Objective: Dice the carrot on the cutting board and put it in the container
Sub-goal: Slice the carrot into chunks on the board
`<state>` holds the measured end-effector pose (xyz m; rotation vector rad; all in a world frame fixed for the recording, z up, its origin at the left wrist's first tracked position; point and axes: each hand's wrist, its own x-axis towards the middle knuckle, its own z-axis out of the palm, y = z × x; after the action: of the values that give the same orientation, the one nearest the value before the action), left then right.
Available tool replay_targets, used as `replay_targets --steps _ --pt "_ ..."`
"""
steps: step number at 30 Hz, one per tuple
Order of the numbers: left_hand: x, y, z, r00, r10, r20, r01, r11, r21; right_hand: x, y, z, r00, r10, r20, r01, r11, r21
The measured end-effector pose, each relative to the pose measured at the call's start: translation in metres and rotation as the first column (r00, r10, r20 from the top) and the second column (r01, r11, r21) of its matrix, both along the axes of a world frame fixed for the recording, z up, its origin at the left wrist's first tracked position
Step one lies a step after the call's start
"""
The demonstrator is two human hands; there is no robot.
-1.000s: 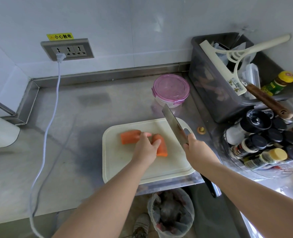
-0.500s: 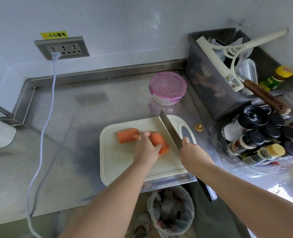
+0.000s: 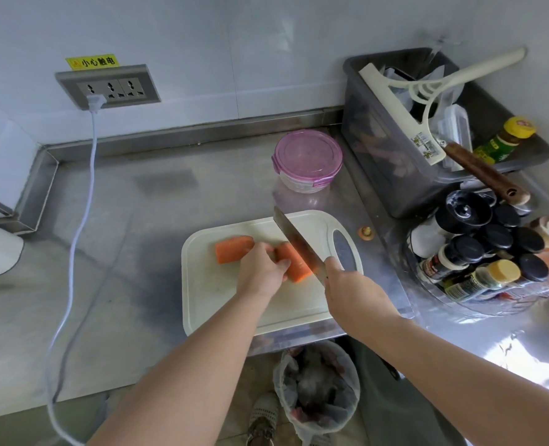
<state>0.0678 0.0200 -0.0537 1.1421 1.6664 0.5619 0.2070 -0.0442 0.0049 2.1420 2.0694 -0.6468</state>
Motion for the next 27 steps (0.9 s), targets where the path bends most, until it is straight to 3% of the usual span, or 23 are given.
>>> replay_targets --steps 20,27 --pt "-0.0002 0.0026 -0.0080 0.996 -0.025 -0.086 0.026 1.000 0.011 -0.0080 -0.0057 0.0018 1.000 0.017 -0.014 -0.017 0.999 -0.035" --pt "0.0002 -0.0014 -0.0011 0.976 -0.101 -0.195 0.115 0.991 0.064 -0.0088 -0.0026 0.0036 1.000 0.025 -0.007 -0.025 0.998 -0.060"
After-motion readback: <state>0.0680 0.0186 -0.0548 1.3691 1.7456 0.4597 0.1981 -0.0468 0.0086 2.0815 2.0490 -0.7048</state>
